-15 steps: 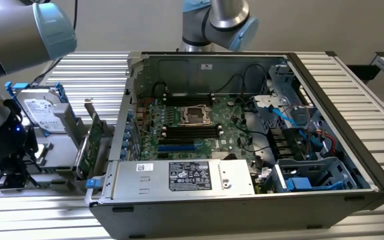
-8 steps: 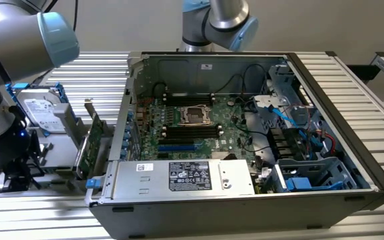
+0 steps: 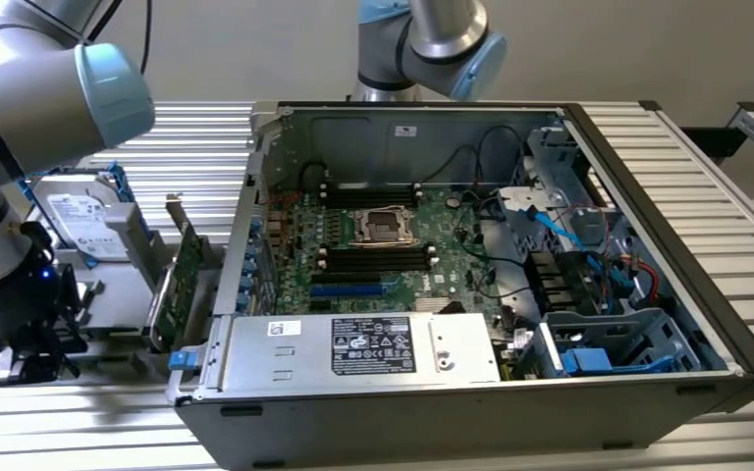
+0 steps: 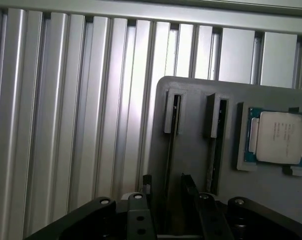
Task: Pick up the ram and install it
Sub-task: 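Pick up the ram and move it above insertion slot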
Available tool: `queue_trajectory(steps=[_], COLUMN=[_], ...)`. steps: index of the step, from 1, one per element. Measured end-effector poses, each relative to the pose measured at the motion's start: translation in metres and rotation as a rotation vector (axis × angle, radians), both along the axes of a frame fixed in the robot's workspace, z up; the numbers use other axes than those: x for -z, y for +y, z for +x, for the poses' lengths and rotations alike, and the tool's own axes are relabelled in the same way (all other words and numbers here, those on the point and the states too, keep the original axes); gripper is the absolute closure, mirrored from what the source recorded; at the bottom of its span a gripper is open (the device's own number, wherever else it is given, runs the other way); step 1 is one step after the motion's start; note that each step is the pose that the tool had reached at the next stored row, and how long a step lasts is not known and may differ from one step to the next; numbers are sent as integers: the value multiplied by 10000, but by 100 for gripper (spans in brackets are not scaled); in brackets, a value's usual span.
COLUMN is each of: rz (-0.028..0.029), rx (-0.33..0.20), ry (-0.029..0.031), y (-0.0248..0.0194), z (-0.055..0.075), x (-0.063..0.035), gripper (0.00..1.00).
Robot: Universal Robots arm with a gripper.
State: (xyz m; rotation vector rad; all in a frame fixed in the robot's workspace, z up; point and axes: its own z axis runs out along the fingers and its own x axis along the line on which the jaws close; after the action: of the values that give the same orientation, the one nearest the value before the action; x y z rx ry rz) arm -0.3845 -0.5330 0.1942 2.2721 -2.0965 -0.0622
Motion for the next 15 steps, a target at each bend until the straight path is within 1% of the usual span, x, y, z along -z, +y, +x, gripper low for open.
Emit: queue_trajectory(steps=[2, 6, 15], rz=[-1, -1, -4], rx=[-2, 1, 91], ry=[1, 19, 24], y=[2, 7, 15], z=[1, 7, 15], x=[20, 20, 11], gripper=[63, 63, 63])
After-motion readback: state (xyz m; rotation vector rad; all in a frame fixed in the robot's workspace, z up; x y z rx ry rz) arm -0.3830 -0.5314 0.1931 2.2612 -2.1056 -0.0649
